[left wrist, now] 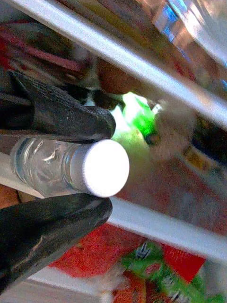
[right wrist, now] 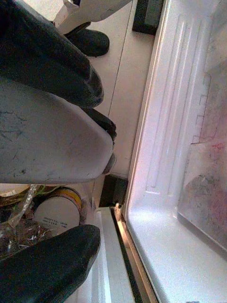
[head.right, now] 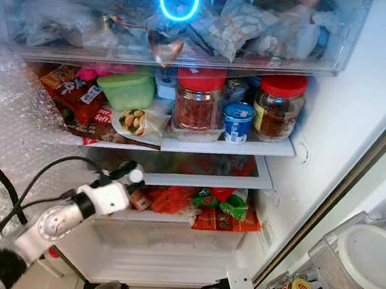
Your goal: Restocking fridge
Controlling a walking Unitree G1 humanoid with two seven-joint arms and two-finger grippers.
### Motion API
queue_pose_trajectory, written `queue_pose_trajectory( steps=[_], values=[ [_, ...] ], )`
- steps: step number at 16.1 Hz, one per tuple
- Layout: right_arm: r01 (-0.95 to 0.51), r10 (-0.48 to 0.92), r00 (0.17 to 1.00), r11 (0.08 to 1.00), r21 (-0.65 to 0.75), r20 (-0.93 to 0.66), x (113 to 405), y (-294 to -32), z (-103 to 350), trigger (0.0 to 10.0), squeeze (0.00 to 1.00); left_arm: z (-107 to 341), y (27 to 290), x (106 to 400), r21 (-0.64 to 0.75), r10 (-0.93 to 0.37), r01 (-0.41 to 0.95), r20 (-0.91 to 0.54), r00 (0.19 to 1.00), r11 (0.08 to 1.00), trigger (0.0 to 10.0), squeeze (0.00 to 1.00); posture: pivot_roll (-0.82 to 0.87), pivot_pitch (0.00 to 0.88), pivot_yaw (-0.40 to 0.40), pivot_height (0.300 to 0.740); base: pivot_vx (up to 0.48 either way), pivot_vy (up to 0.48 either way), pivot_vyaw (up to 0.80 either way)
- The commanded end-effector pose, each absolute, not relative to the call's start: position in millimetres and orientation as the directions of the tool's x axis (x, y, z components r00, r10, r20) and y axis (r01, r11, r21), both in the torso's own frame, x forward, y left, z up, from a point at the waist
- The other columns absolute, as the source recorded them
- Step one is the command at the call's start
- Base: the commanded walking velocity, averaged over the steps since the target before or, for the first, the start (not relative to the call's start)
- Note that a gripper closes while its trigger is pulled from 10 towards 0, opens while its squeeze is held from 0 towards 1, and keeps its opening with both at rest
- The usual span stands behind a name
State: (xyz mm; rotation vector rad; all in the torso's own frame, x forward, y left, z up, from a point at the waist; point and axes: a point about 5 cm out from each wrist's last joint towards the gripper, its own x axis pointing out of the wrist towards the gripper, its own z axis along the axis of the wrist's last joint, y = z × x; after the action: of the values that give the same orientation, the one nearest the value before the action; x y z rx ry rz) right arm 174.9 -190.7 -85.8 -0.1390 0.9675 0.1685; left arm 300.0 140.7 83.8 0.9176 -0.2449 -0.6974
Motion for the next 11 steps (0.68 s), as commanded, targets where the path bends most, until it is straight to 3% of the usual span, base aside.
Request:
queue_pose_trajectory(
  steps=[1, 6, 10, 11],
  values=[
    [-0.178, 0.064, 0.561, 0.983, -0.044, -0.826, 175.9, -193.0, -85.3, 10.0, 0.0, 73.9, 138.1, 298.7, 0.83, -0.667, 0.483, -0.194, 0.72, 0.28, 10.0, 0.0, 0.01, 0.0, 0.01, 0.647, 0.0, 0.0, 0.0],
    [-0.156, 0.059, 0.567, 0.987, -0.037, -0.822, 175.8, -191.5, -85.5, 10.0, 0.0, 63.6, 146.7, 313.3, 0.884, -0.596, 0.467, -0.377, 0.709, -0.004, 10.0, 0.0, 0.0, 0.0, 0.026, 0.647, 0.0, 0.0, 0.0],
    [-0.144, 0.055, 0.568, 0.989, -0.033, -0.821, 175.7, -189.8, -85.8, 10.0, 0.0, 55.2, 174.7, 329.0, 0.88, -0.394, 0.454, -0.471, 0.789, -0.143, 10.0, 0.0, -0.01, 0.0, 0.041, 0.647, 0.0, 0.0, 0.0],
    [-0.14, 0.053, 0.568, 0.99, -0.032, -0.821, 175.6, -189.5, -85.9, 10.0, 0.0, 55.7, 178.2, 331.0, 0.884, -0.369, 0.448, -0.464, 0.805, -0.135, 10.0, 0.0, -0.01, 0.0, 0.043, 0.647, 0.0, 0.0, 0.0]
  ],
)
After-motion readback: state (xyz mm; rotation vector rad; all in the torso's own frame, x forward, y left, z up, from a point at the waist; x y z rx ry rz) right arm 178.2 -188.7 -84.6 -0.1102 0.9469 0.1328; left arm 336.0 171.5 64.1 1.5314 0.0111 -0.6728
